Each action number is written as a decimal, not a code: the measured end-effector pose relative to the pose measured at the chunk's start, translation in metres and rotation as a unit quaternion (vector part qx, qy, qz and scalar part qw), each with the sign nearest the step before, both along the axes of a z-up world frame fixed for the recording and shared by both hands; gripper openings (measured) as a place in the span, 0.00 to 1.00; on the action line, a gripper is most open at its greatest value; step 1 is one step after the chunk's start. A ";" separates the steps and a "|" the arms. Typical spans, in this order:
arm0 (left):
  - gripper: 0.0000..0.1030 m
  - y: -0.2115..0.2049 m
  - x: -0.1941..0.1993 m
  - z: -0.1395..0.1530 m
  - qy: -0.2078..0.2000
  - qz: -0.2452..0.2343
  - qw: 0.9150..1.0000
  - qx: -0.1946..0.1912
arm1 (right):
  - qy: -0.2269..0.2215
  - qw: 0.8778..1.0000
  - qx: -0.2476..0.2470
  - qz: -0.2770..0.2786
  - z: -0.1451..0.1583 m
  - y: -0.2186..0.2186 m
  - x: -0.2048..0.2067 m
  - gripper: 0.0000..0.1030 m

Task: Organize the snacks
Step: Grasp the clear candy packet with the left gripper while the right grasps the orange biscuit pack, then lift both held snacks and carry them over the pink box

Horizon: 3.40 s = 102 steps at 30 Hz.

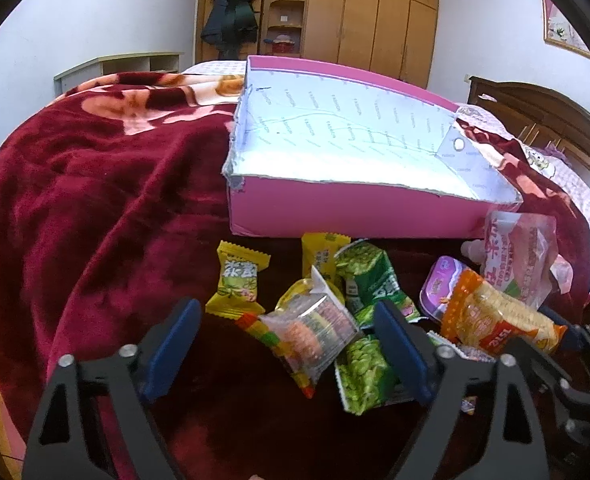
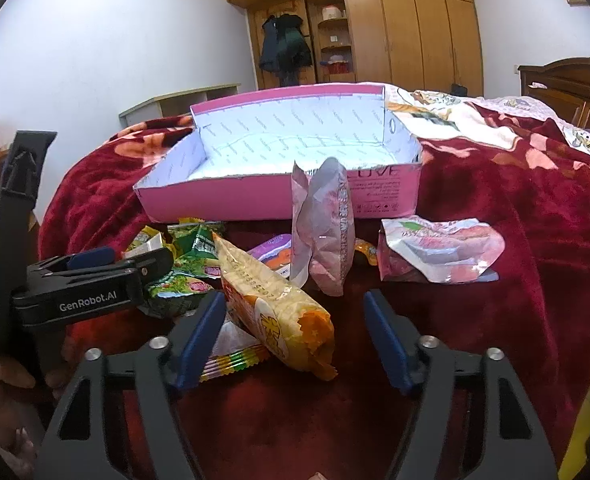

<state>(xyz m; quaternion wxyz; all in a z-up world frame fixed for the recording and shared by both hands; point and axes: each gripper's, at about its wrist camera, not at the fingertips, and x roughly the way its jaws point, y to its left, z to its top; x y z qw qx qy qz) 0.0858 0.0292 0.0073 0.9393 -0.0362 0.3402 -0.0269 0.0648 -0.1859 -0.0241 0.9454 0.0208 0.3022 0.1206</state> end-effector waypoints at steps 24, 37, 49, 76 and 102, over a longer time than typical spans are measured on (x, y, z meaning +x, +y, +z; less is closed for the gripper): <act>0.54 0.024 -0.020 -0.007 0.012 0.009 0.999 -0.044 | 0.008 1.000 0.020 0.009 -0.010 0.003 0.006 0.56; 0.58 0.015 -0.021 -0.016 0.002 0.004 1.000 -0.005 | -0.004 1.000 0.028 0.009 -0.006 0.004 -0.003 0.41; 0.27 0.017 -0.036 -0.002 -0.006 -0.020 1.000 -0.024 | -0.035 0.999 0.018 0.012 0.007 0.008 -0.018 0.29; 0.23 0.000 -0.049 0.065 -0.082 -0.051 0.995 -0.016 | -0.087 0.995 0.039 0.042 0.057 0.004 -0.037 0.24; 0.23 -0.023 0.047 0.092 -0.086 -0.067 0.994 0.010 | -0.107 0.994 0.006 0.023 0.095 -0.009 0.054 0.24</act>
